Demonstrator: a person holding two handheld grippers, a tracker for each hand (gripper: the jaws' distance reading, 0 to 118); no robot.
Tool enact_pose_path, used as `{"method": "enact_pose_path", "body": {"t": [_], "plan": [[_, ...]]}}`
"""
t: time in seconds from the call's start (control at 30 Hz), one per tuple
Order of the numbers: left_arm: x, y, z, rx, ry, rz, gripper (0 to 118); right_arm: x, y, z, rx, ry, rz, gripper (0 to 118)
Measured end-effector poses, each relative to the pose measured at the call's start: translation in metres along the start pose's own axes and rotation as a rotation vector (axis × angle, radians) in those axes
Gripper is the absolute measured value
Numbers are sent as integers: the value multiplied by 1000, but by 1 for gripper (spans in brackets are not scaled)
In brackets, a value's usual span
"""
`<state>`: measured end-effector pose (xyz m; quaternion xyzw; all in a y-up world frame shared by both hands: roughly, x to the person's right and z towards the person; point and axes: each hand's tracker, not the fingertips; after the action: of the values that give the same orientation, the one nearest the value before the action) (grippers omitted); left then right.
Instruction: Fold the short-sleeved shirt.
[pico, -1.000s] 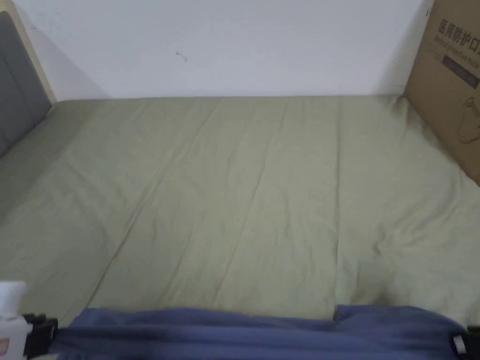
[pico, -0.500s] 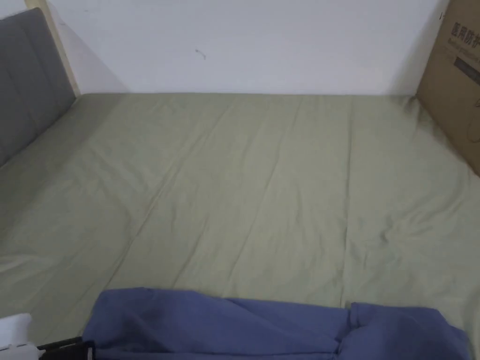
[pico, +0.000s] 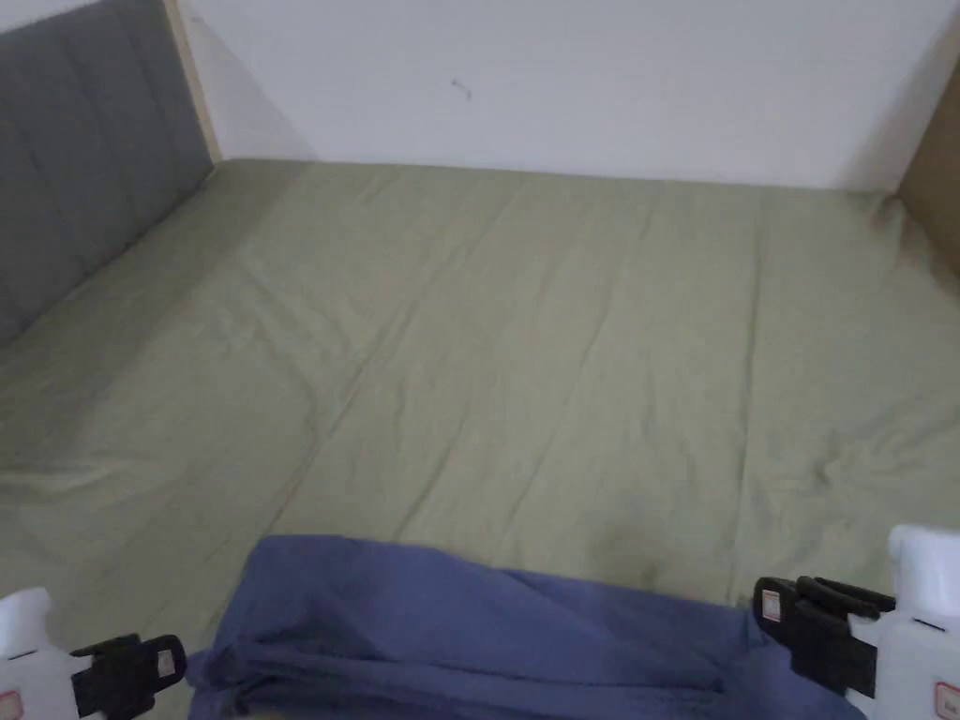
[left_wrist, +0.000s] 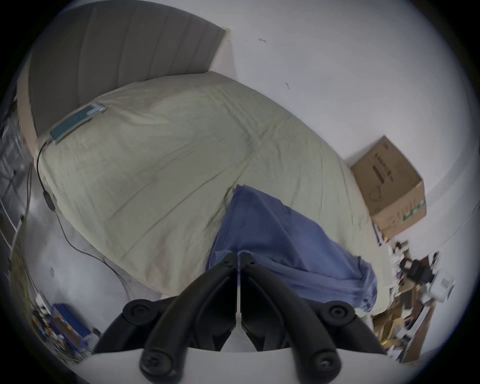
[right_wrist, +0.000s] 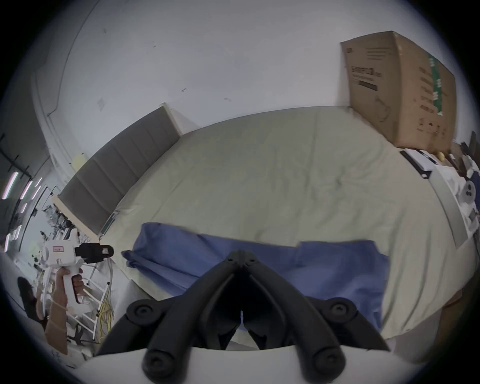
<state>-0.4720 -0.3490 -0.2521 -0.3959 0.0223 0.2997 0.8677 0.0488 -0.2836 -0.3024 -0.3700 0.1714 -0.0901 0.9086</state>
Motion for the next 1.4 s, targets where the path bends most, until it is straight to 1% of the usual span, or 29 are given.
{"method": "enact_pose_path", "body": {"t": [0.07,0.1,0.13,0.17,0.2,0.23,0.27,0.37,0.4,0.5,0.6,0.67,0.73,0.77,0.83,0.87,0.9,0.93,0.97,1.0,1.07,1.1,1.27,1.37,1.4], "plan": [[-11,4,1,22,-24,55,3,-12,0,-11,-13,14,10,0],[-17,5,0,21,-45,68,17,-17,1,-17,-33,29,11,0],[-21,7,-3,0,-66,74,43,-20,1,-22,-57,51,0,0],[-24,8,-7,-26,-94,73,77,-23,0,-27,-79,71,-16,0],[-26,7,-13,-44,-113,79,110,-25,-1,-30,-89,87,-16,0],[-29,5,-20,-54,-135,89,118,-26,-1,-33,-92,88,-16,0],[-32,3,-27,-64,-167,102,118,-26,-1,-35,-102,82,-16,0],[-44,3,-52,-90,-229,180,118,-29,1,-37,-127,71,2,0],[-44,3,-60,-122,-220,215,118,-30,2,-36,-130,69,4,0],[-49,-1,-83,-208,-265,322,118,-29,5,-36,-135,61,-8,0],[-60,3,-95,-167,-302,356,118,-27,7,-35,-136,62,-31,0],[-66,6,-98,-178,-327,378,118,-24,8,-35,-135,59,-40,0],[-73,10,-101,-170,-353,446,118,-22,9,-36,-139,56,-53,0],[-74,11,-104,-171,-369,435,118,-21,10,-37,-143,55,-53,0],[-62,9,-100,-190,-345,386,115,-20,10,-40,-146,42,-54,0],[-57,9,-97,-190,-313,345,111,-20,10,-41,-149,36,-53,0],[-55,10,-94,-193,-276,318,94,-19,10,-40,-148,36,-54,0],[-55,12,-88,-187,-217,283,62,-19,10,-41,-146,43,-56,0],[-61,12,-86,-174,-153,270,15,-19,10,-40,-145,46,-59,0],[-66,11,-90,-181,-159,323,6,-17,9,-41,-142,49,-63,0],[-77,7,-92,-194,-257,448,6,-14,8,-41,-146,51,-70,0],[-78,8,-88,-162,-243,439,6,-12,7,-40,-144,43,-78,0],[-41,20,-71,-108,-210,360,6,10,2,-25,-112,33,-146,0],[1,39,-55,-63,-273,244,6,27,0,-8,-76,9,-182,0],[22,44,-50,-62,-280,173,6,34,-1,-2,-61,0,-200,0]]}}
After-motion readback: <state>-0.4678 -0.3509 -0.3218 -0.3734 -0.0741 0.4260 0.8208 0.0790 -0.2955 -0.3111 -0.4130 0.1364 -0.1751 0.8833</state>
